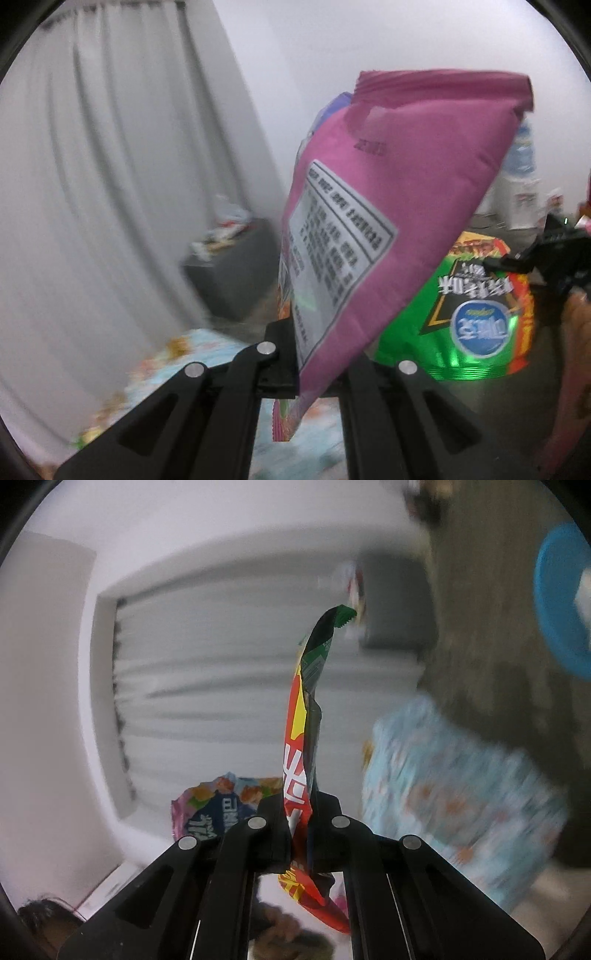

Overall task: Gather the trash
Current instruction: 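Carry the pink bag and green-red chip bag toward the blue wastebasket, then open both tools over the wastebasket to drop the bags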

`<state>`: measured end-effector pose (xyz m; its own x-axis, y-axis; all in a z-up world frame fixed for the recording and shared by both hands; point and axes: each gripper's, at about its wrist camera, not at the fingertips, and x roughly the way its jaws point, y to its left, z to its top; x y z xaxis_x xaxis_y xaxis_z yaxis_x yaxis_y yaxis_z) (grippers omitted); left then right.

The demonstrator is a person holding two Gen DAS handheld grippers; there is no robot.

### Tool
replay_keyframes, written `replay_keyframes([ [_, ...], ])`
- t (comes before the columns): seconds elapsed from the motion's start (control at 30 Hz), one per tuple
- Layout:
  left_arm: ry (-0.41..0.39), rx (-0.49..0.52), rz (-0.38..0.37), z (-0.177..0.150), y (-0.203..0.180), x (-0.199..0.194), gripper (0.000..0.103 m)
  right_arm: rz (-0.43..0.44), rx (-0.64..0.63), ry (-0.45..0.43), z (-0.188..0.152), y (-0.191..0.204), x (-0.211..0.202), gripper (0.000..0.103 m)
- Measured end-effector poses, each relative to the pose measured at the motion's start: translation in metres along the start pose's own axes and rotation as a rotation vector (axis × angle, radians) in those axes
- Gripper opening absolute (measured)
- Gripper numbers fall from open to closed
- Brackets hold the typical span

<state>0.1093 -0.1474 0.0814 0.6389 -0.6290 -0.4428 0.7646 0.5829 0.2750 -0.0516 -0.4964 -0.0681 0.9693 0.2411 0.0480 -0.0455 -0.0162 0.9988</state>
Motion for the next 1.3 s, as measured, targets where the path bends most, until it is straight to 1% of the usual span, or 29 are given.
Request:
replay_keyframes([
  [0.07,0.05,-0.036,-0.117,0.015,-0.015,0.036,0.0,-0.055,-0.007,-0.097,0.02,-0.007,-0.022,0.004],
  [0.13,0.107,-0.067,-0.231,0.025,-0.033,0.073,0.0,-0.1,0.006,-0.165,0.033,-0.019,-0.037,0.004],
  [0.2,0.174,-0.103,-0.332,0.029,-0.053,0.113,0.0,-0.186,0.011,-0.236,0.045,-0.036,-0.051,0.005],
  [0.23,0.203,-0.114,-0.368,0.03,-0.061,0.128,0.0,-0.225,0.016,-0.259,0.05,-0.044,-0.056,0.005],
  [0.3,0.282,-0.135,-0.432,0.028,-0.09,0.171,0.0,-0.319,0.025,-0.302,0.06,-0.066,-0.063,0.005],
  [0.37,0.345,-0.127,-0.465,0.023,-0.116,0.207,0.001,-0.389,0.022,-0.32,0.066,-0.08,-0.063,0.005],
  [0.4,0.395,-0.124,-0.483,0.017,-0.131,0.23,0.001,-0.43,0.024,-0.325,0.071,-0.091,-0.059,0.005],
  [0.43,0.427,-0.121,-0.491,0.016,-0.146,0.246,0.001,-0.459,0.028,-0.326,0.073,-0.101,-0.052,0.005],
  [0.5,0.506,-0.11,-0.501,0.001,-0.179,0.281,0.001,-0.509,0.045,-0.325,0.08,-0.122,-0.041,0.006],
  [0.53,0.53,-0.107,-0.501,-0.003,-0.181,0.292,0.001,-0.528,0.052,-0.324,0.084,-0.131,-0.038,0.006],
  [0.6,0.579,-0.092,-0.502,-0.013,-0.198,0.322,0.001,-0.568,0.063,-0.325,0.095,-0.148,-0.033,0.007],
  [0.63,0.59,-0.086,-0.501,-0.012,-0.204,0.336,0.001,-0.584,0.065,-0.326,0.097,-0.155,-0.028,0.007],
  [0.7,0.615,-0.079,-0.499,-0.02,-0.222,0.35,0.001,-0.61,0.067,-0.329,0.102,-0.168,-0.023,0.008],
  [0.77,0.639,-0.084,-0.491,-0.03,-0.224,0.372,0.001,-0.626,0.069,-0.329,0.112,-0.18,-0.02,0.009],
  [0.83,0.651,-0.076,-0.488,-0.037,-0.233,0.387,0.002,-0.639,0.073,-0.325,0.122,-0.197,-0.01,0.015],
  [0.87,0.661,-0.076,-0.494,-0.04,-0.234,0.394,0.011,-0.66,0.072,-0.317,0.125,-0.207,-0.006,0.026],
  [0.9,0.675,-0.075,-0.482,-0.041,-0.235,0.398,0.027,-0.709,0.079,-0.309,0.13,-0.217,-0.004,0.041],
  [0.93,0.681,-0.077,-0.465,-0.045,-0.236,0.396,0.034,-0.743,0.098,-0.296,0.132,-0.231,-0.001,0.047],
  [0.97,0.68,-0.085,-0.461,-0.044,-0.236,0.395,0.041,-0.763,0.118,-0.288,0.132,-0.237,-0.002,0.05],
  [1.0,0.679,-0.092,-0.463,-0.046,-0.236,0.393,0.043,-0.793,0.16,-0.282,0.131,-0.249,-0.005,0.05],
  [1.03,0.681,-0.103,-0.475,-0.047,-0.236,0.393,0.046,-0.793,0.2,-0.292,0.128,-0.257,-0.011,0.05],
  [1.07,0.68,-0.107,-0.482,-0.046,-0.237,0.392,0.051,-0.781,0.215,-0.301,0.124,-0.259,-0.016,0.051],
  [1.1,0.671,-0.109,-0.493,-0.045,-0.236,0.39,0.053,-0.766,0.226,-0.314,0.12,-0.261,-0.023,0.054],
  [1.2,0.647,-0.1,-0.496,-0.04,-0.233,0.386,0.057,-0.76,0.217,-0.338,0.114,-0.259,-0.037,0.056],
  [1.3,0.639,-0.111,-0.5,-0.033,-0.23,0.372,0.06,-0.758,0.218,-0.36,0.11,-0.254,-0.051,0.056],
])
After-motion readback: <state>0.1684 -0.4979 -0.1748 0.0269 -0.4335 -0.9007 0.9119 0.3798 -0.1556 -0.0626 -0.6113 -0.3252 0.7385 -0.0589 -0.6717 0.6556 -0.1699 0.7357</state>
